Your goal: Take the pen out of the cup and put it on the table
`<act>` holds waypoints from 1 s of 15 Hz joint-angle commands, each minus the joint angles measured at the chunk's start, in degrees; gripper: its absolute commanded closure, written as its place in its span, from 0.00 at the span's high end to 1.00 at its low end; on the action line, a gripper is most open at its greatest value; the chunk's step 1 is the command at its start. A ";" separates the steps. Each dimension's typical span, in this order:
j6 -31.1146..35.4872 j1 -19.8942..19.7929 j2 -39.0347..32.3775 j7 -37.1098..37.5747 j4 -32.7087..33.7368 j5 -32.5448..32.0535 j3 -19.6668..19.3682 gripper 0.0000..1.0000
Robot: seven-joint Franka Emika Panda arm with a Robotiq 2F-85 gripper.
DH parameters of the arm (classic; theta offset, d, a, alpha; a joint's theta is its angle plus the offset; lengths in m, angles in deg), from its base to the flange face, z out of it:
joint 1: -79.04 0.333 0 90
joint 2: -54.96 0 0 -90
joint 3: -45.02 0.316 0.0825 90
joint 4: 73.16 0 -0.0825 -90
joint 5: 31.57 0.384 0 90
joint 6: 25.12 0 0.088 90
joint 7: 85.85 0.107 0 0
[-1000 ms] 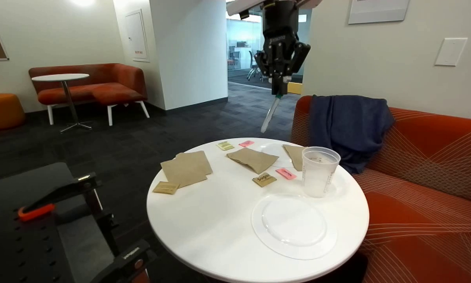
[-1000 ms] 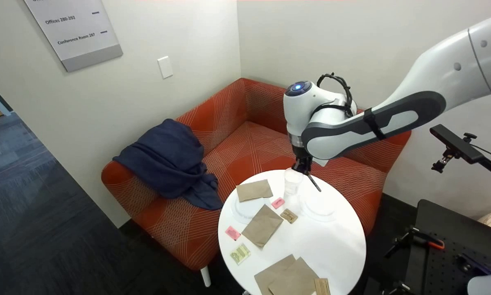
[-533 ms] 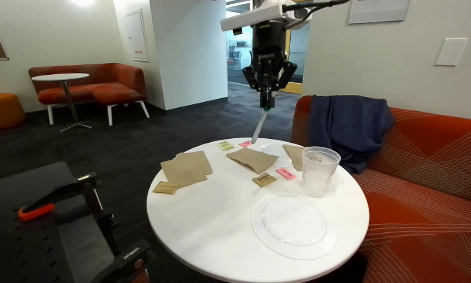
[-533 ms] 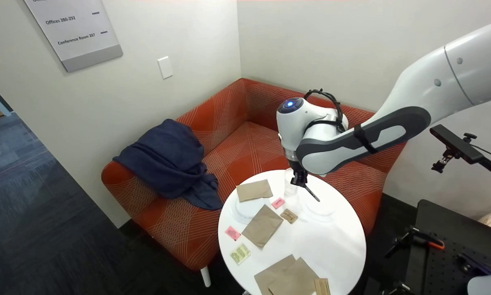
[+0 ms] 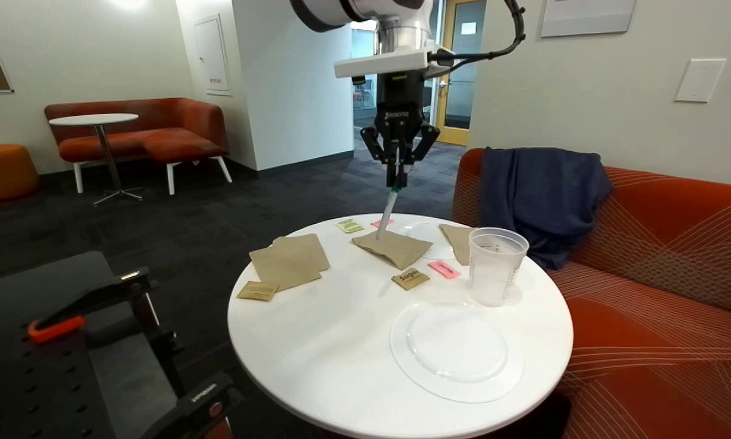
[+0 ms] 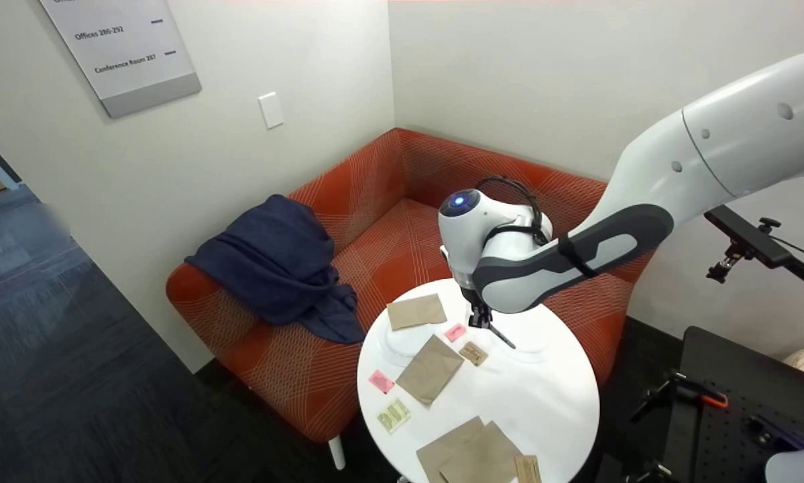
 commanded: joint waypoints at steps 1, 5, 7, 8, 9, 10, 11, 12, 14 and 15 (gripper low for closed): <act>0.76 0.67 -3.76 -1.63 3.33 -0.24 0.34 0.04; 0.83 1.87 -7.71 -1.06 6.30 -0.42 0.28 0.04; 0.85 2.49 -9.11 -0.84 6.84 -0.42 0.36 0.04; 0.78 2.89 -10.00 -0.69 7.24 -0.51 0.36 0.04; 0.76 3.13 -10.67 -0.68 7.43 -0.51 0.38 0.04; 0.69 3.50 -11.24 -0.42 7.51 -0.57 0.34 0.04; 0.72 3.81 -11.76 -0.38 7.59 -0.66 0.32 0.04; 0.75 4.15 -12.19 -0.26 7.54 -0.75 0.30 0.04; 0.50 4.68 -13.23 -0.12 7.69 -0.80 0.28 0.04; 0.43 4.92 -13.74 -0.09 7.80 -0.88 0.23 0.04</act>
